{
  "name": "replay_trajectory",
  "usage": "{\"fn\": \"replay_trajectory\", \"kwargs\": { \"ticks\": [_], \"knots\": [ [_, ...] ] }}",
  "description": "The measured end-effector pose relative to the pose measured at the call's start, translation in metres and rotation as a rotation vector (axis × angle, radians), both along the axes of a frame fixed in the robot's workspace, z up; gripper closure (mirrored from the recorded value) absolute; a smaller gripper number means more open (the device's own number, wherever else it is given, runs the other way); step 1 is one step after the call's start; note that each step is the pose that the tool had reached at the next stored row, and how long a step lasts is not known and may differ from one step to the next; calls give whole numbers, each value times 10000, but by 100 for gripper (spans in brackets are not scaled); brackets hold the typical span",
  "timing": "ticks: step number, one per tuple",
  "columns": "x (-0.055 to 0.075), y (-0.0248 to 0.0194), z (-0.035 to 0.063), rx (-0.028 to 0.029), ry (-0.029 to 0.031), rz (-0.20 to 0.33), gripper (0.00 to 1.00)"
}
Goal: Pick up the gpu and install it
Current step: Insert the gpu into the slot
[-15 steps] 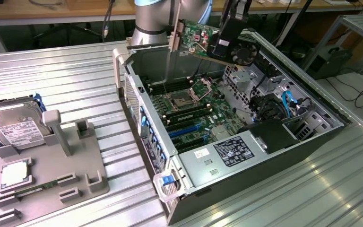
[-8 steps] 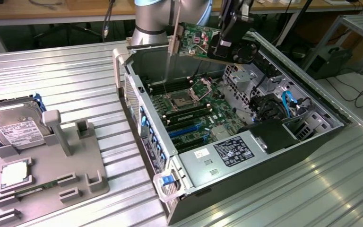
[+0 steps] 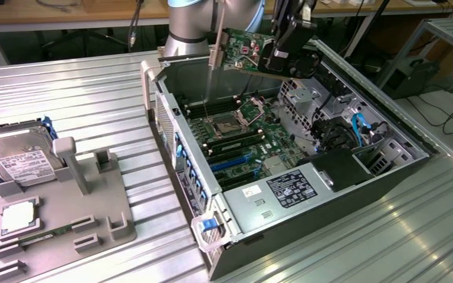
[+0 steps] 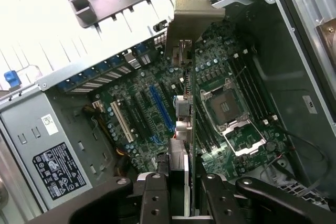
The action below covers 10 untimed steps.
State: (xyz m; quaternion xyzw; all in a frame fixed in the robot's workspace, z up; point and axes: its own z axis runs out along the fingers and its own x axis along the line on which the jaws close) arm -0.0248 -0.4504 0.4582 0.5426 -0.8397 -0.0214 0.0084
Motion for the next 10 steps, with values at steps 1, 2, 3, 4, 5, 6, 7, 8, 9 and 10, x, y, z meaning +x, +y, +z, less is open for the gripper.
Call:
{"fn": "replay_trajectory", "kwargs": {
  "ticks": [1, 2, 3, 4, 5, 6, 7, 8, 9, 10],
  "knots": [
    [0, 0, -3, 2, -1, 155, 72],
    [0, -1, -7, 4, -1, 471, 72],
    [0, -1, -9, 3, -1, 790, 72],
    [1, -1, -11, 2, -1, 1136, 72],
    [1, -1, -13, 4, -1, 1302, 72],
    [1, -1, -13, 3, -1, 1493, 72],
    [1, -1, -14, 4, -1, 1708, 72],
    [1, -1, -14, 4, -1, 1877, 72],
    [1, -1, -14, 4, 0, 2033, 72],
    [1, 0, -15, 4, -1, 2187, 72]
  ]
}}
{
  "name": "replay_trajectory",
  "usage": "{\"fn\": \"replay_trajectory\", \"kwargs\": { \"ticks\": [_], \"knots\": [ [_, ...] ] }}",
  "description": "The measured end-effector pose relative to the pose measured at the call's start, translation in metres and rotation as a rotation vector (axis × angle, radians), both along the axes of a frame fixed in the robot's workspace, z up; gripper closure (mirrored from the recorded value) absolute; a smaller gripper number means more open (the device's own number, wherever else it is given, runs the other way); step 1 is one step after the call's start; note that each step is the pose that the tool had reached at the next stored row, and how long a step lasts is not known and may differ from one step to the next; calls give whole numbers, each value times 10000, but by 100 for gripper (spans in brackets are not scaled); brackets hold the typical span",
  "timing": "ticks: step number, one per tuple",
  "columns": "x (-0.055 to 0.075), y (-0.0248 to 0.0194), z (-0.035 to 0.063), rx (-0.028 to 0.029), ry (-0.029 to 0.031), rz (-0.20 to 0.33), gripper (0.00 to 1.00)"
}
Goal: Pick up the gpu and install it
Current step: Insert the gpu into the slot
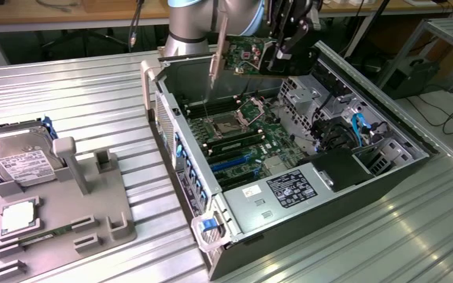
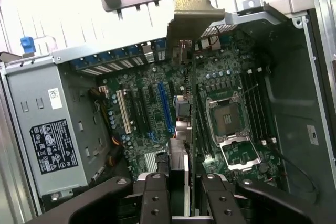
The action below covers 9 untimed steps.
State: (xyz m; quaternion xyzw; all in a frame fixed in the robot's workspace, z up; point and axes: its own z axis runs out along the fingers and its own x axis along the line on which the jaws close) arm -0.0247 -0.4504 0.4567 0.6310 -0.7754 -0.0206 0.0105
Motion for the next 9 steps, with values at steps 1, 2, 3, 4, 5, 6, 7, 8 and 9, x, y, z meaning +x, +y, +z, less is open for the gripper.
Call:
{"fn": "replay_trajectory", "kwargs": {
  "ticks": [1, 2, 3, 4, 5, 6, 7, 8, 9],
  "knots": [
    [0, 0, 0, 0, 0, 138, 72],
    [0, 0, 0, 0, 0, 310, 72],
    [0, 0, -1, 0, 0, 542, 72],
    [0, 0, -1, 0, 0, 709, 72],
    [0, 0, -1, 0, 0, 873, 72],
    [0, 0, -1, 0, 0, 1001, 72],
    [0, 0, -1, 0, 0, 1154, 72],
    [0, 0, -1, 0, 0, 1299, 72],
    [0, 0, -1, 0, 0, 1441, 72]
  ]
}}
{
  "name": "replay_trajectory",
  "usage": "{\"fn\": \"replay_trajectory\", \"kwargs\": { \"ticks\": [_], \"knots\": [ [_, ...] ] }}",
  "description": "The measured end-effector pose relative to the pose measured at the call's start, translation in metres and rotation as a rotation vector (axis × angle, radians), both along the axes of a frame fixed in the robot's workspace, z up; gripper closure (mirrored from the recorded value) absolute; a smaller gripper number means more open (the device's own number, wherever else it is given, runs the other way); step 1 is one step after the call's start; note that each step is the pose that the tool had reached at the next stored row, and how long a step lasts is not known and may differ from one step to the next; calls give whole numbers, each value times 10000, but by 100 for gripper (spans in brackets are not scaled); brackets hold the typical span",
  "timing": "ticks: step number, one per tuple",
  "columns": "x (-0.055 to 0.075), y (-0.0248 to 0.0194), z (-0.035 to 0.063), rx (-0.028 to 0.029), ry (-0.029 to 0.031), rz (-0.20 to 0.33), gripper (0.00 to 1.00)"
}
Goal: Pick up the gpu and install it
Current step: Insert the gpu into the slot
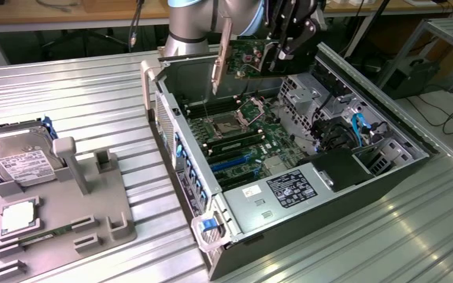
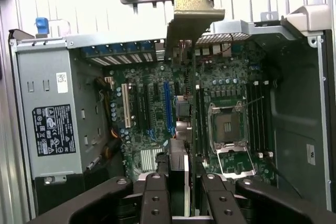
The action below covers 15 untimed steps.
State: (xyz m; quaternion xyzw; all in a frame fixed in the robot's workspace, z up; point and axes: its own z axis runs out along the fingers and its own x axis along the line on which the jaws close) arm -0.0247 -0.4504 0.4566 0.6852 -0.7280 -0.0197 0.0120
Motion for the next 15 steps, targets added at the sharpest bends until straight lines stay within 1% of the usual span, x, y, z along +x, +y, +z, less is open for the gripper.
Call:
{"fn": "replay_trajectory", "kwargs": {
  "ticks": [10, 13, 15],
  "knots": [
    [0, 0, -2, 0, 0, 1666, 72],
    [0, 0, -5, 1, -3, 1856, 72],
    [0, 1, -17, -2, -18, 1813, 72]
  ]
}}
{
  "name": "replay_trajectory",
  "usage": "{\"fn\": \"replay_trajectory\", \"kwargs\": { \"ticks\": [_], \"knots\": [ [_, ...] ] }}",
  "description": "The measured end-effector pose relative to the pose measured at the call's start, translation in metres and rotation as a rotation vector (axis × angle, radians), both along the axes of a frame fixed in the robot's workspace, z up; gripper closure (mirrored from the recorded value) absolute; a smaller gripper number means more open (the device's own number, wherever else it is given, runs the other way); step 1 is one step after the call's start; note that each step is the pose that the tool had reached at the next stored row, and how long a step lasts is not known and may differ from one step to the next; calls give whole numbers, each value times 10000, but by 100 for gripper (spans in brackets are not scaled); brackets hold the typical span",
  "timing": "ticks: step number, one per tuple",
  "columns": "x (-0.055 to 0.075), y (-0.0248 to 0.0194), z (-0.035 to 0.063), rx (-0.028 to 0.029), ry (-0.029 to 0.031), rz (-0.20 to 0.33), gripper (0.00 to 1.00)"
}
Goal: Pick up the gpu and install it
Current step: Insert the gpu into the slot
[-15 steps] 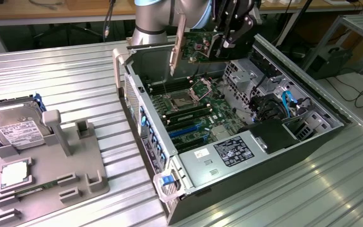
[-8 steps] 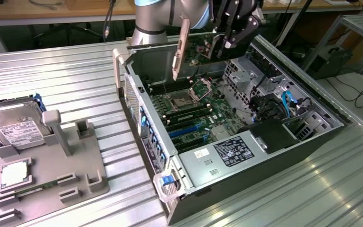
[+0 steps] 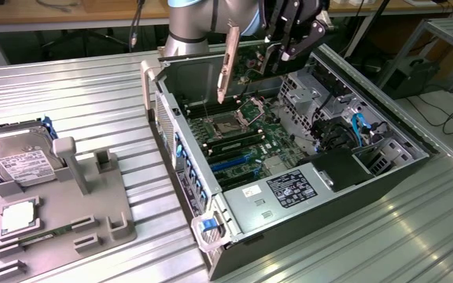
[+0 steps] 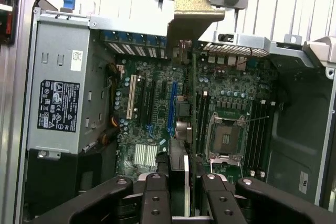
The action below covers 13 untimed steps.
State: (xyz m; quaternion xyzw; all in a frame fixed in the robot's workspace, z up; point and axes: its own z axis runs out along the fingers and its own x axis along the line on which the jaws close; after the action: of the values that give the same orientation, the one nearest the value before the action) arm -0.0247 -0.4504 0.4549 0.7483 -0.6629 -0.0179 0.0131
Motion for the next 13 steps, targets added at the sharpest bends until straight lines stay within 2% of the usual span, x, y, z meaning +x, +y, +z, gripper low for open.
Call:
{"fn": "replay_trajectory", "kwargs": {
  "ticks": [7, 10, 13],
  "knots": [
    [17, 1, -46, 1, -3, -730, 72],
    [17, 3, -69, 0, -4, -800, 72],
    [17, 2, -82, 40, -3, -800, 72]
  ]
}}
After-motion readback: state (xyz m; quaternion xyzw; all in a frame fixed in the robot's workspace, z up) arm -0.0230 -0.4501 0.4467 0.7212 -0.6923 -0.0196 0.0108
